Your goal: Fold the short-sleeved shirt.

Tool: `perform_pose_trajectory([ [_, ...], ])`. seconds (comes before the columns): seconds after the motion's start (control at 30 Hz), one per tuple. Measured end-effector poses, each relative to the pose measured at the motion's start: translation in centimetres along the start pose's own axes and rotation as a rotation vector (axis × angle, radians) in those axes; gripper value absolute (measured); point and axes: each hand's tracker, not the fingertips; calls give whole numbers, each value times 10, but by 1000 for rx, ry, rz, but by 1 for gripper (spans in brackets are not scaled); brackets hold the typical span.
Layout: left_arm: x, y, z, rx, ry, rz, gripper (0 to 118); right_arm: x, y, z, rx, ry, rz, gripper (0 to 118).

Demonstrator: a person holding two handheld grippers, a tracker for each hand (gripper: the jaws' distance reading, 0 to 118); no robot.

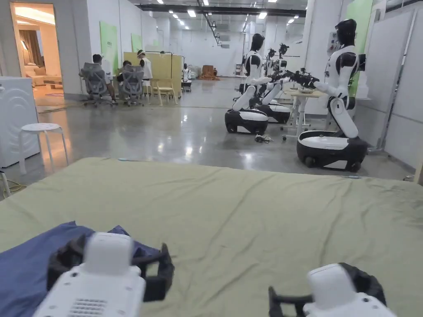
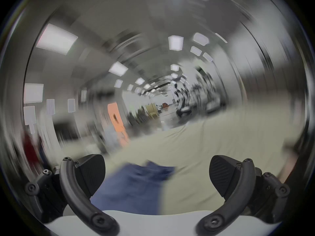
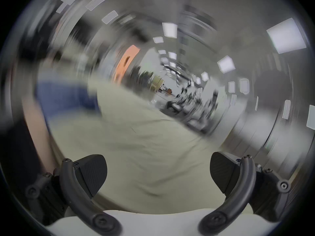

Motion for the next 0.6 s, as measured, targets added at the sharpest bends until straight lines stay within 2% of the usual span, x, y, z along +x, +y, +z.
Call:
perform_pose_trajectory([
  [0.03,-15,1,-2,-3,-67,207,117,17,-1,4,56,38,-270,118],
  [0.07,-27,-1,-2,0,-118,331,117,28,-6,7,95,47,-443,118],
  [0.1,-36,-3,-4,-9,-128,406,117,33,-7,11,106,31,-530,118],
  [0.13,-36,-5,-6,-20,-107,435,117,35,-9,12,105,3,-474,118],
  [0.17,-36,-7,-9,-32,-98,392,117,33,-9,12,105,-13,-389,118],
  [0.23,-35,-9,-10,-45,-104,318,117,20,-8,13,92,-147,-149,118],
  [0.27,-35,-10,-9,-36,-106,262,117,17,-8,14,103,-157,-90,118],
  [0.33,-25,-11,-4,9,-91,164,117,16,-7,17,107,-155,-56,118],
  [0.47,-15,-13,-4,12,-3,32,117,8,-4,19,120,-135,-90,118],
  [0.6,-15,-12,-1,-1,-13,59,117,7,-3,17,114,-138,-95,118],
])
